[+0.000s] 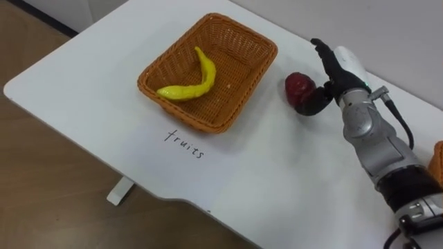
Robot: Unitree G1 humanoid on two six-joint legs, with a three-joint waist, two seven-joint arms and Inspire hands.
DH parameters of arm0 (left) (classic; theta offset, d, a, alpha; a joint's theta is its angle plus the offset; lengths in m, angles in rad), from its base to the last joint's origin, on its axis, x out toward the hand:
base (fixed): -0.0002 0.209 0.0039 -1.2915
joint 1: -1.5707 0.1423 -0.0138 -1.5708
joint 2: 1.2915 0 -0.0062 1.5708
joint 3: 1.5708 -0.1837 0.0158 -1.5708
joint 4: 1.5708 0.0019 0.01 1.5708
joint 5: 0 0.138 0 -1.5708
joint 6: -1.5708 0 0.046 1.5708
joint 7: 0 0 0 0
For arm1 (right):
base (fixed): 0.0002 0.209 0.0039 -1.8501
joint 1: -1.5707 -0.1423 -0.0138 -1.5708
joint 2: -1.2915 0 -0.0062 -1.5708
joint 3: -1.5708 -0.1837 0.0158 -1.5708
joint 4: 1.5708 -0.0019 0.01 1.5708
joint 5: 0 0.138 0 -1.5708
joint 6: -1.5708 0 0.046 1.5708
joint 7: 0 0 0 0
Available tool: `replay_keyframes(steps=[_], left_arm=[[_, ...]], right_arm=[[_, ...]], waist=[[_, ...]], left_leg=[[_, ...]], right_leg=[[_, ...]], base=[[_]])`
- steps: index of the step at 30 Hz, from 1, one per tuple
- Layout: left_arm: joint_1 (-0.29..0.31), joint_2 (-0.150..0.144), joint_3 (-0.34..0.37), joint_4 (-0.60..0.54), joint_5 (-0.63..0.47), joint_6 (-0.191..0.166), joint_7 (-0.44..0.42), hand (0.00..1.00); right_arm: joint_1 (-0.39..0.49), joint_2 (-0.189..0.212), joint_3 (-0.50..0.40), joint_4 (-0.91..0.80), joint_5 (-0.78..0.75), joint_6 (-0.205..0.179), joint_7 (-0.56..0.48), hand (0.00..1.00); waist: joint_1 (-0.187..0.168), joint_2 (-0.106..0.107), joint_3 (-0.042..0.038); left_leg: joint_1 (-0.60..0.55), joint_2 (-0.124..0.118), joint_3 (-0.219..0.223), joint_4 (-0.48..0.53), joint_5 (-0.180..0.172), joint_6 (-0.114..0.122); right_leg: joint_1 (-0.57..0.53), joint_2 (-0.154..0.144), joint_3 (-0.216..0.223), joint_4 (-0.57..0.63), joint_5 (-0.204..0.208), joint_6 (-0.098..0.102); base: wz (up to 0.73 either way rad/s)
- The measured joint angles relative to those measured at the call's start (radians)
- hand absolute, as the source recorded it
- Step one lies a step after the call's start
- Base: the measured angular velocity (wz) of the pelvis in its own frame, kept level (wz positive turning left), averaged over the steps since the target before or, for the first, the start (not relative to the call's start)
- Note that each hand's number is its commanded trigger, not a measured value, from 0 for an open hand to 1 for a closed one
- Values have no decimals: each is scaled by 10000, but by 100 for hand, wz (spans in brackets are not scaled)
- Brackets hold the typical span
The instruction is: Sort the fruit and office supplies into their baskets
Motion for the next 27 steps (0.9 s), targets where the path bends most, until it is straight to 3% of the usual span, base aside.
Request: replay_keyframes(steps=[8,27], left_arm=[[-49,83,-70,9,3,4,-3,0],[-45,87,-90,-15,4,80,-32,0]], right_arm=[[-171,-7,22,749,67,13,26,0],[-170,-6,400,783,48,135,902,0]], waist=[[-22,-25,-13],[-5,-57,1]], left_leg=[[-100,-13,-20,84,0,-1],[-183,-12,-14,256,-9,-14]], right_leg=[[-29,2,7,-5,0,0],[-33,18,6,8,8,-13]], base=[[1],[0]])
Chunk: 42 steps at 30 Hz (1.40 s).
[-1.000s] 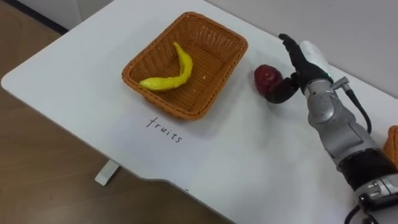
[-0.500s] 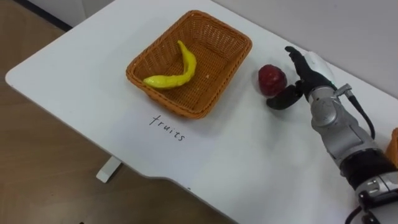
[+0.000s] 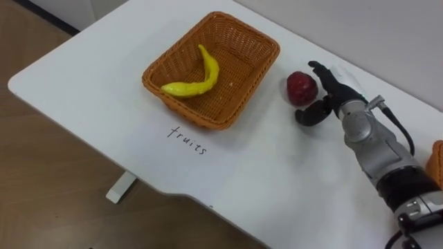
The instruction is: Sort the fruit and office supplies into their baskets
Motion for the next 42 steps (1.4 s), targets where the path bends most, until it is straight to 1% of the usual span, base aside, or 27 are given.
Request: replay_keyframes(steps=[4,6,8,19,23,25,29,31,33,37,38,42], left_arm=[[-5,0,-1,0,1,-4,24,0],[-9,5,0,0,9,-9,40,0],[-11,7,-1,0,13,-9,43,0],[-184,40,-116,2,6,-67,48,0],[-204,42,-212,1,7,-137,68,0],[-219,90,-317,3,3,-182,78,0],[-228,275,-508,3,-3,-240,75,0],[-232,311,-510,3,-3,-240,60,0],[-217,347,-599,20,-11,-240,36,0],[-182,367,-701,26,-140,-239,27,0],[-182,367,-712,31,-273,-239,27,0],[-219,377,-706,398,-396,-274,8,0]], right_arm=[[-2,0,0,-1,-24,0,64,0],[-9,-1,0,-5,-89,-4,105,0],[-54,-1,2,-4,-102,-3,109,0],[-179,0,13,-27,-115,-18,88,0],[-210,-1,28,-4,-114,-41,-120,0],[-210,0,29,-5,-115,-68,-213,0],[-210,-1,29,-12,-122,-116,-521,0],[-211,-1,29,-19,-121,-139,-646,0],[-212,-1,40,-20,-122,-167,-789,0],[-213,-1,136,-18,-196,-236,-976,0],[-225,-1,172,-18,-355,-272,-1012,0],[-343,-1,410,-16,-638,-310,-986,0]], waist=[[13,-6,-4],[25,-29,-22],[41,-35,-20],[55,-35,-14],[154,-34,6],[202,-32,12],[225,-67,47],[225,-101,70],[239,-113,72],[244,-93,87],[243,-72,102],[257,-74,100]], left_leg=[[-58,-1,-1,10,0,0],[-120,3,-1,25,2,-2],[-156,11,-1,33,8,-9],[-289,32,-5,118,-6,-27],[-299,42,30,113,-6,-27],[-303,44,26,110,-7,-27],[-320,45,14,112,-8,-28],[-334,45,13,115,-10,-28],[-337,42,11,120,-15,-26],[-323,44,6,163,-15,-27],[-324,46,6,158,-15,-28],[-316,47,-5,125,-26,-37]], right_leg=[[-38,3,-1,4,6,-9],[-102,6,-1,12,8,-14],[-151,15,2,22,25,-41],[-253,44,-3,19,36,-57],[-272,46,7,21,41,-65],[-279,46,3,22,41,-65],[-284,45,-12,34,41,-65],[-292,45,-15,38,41,-65],[-297,44,-18,48,42,-64],[-290,42,-59,50,42,-64],[-292,43,-58,50,42,-64],[-294,43,-59,75,42,-64]], base=[[0],[-2],[-2],[0],[-2],[0],[0],[0],[0],[0],[0],[0]])
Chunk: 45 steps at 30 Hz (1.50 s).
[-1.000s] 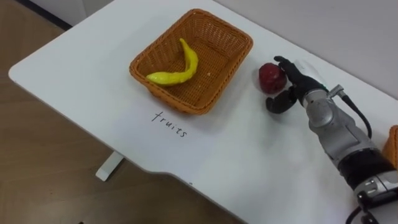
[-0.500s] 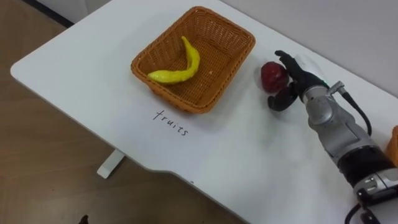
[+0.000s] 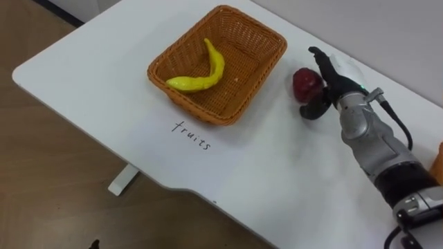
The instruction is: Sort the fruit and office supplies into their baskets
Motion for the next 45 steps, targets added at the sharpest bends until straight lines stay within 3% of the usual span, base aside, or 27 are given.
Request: replay_keyframes(steps=[23,35,36,37,45], left_arm=[[-91,13,62,153,129,29,-454,0],[-32,15,57,124,128,34,-402,0],[-28,15,57,122,124,38,-401,0],[-26,15,57,122,124,43,-401,0],[8,74,56,94,130,71,-406,0]], right_arm=[[-178,-120,411,-14,-618,325,1465,0],[-184,-120,411,0,-566,486,1719,0],[-184,-120,411,0,-534,532,1729,64],[-184,-119,411,-1,-530,535,1735,100],[-185,-120,397,0,-542,537,1925,100]], waist=[[40,-61,-40],[190,-87,-54],[197,-86,-53],[200,-86,-53],[209,-66,-38]], left_leg=[[7,-5,-101,118,-9,-13],[33,-12,-114,192,-9,-13],[25,-14,-123,205,-11,-13],[20,-15,-124,209,-11,-13],[27,-15,-123,234,-18,-12]], right_leg=[[64,18,4,72,0,0],[133,22,-6,68,0,0],[138,23,-23,68,0,0],[139,23,-28,68,0,0],[174,28,-26,70,0,0]], base=[[1],[0],[0],[0],[0]])
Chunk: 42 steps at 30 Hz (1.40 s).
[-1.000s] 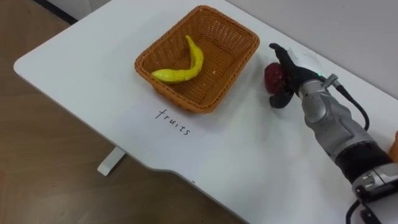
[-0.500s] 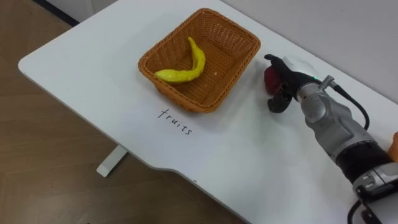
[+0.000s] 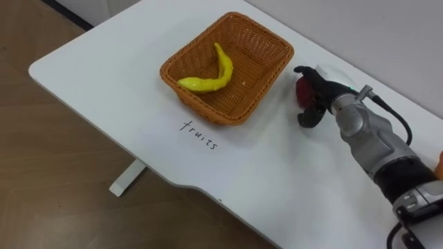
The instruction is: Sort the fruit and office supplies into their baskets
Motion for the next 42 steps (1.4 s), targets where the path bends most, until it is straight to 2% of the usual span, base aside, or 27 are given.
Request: replay_keyframes(steps=[3,6,16,33,34,35,36,40,42], left_arm=[[6,27,0,-1,0,46,-9,0],[25,47,-4,-3,0,50,-11,0],[26,173,1,-83,20,49,-52,0],[153,167,13,-403,456,95,-266,0],[160,165,13,-453,459,118,-270,0],[161,165,13,-481,461,125,-270,0],[159,165,13,-484,463,127,-270,0],[160,146,10,-464,463,143,-265,0],[168,111,-1,-469,461,175,-256,0]], right_arm=[[0,0,0,3,-6,6,40,100],[13,-26,-7,26,1,177,135,100],[39,-25,-6,-3,11,171,358,100],[37,-35,-62,-25,-58,175,536,100],[37,-35,-68,-25,-60,175,545,62],[37,-35,-69,-24,-60,176,548,4],[37,-35,-69,-24,-61,177,557,0],[37,-35,-86,7,-55,166,540,0],[48,-35,-82,13,-26,127,562,0]], waist=[[6,2,1],[-13,1,1],[10,3,2],[17,-13,-11],[20,-12,-10],[22,-8,-8],[23,-5,-6],[38,5,1],[46,68,41]], left_leg=[[-2,0,-1,1,-3,1],[0,1,1,0,-12,2],[10,5,10,-3,-43,11],[17,9,17,20,-46,12],[16,9,17,75,-47,13],[13,9,17,94,-49,13],[11,9,17,102,-50,13],[10,4,10,95,-59,14],[5,4,9,127,-82,14]], right_leg=[[0,1,0,0,0,0],[-2,2,4,-1,0,0],[-8,3,25,-4,0,0],[-13,3,69,-6,0,0],[-13,4,68,-6,0,0],[-9,5,68,-6,0,0],[-7,4,68,-5,0,0],[10,7,67,-5,0,0],[33,17,67,-5,0,0]], base=[[0],[0],[0],[0],[0],[0],[0],[0],[0]])
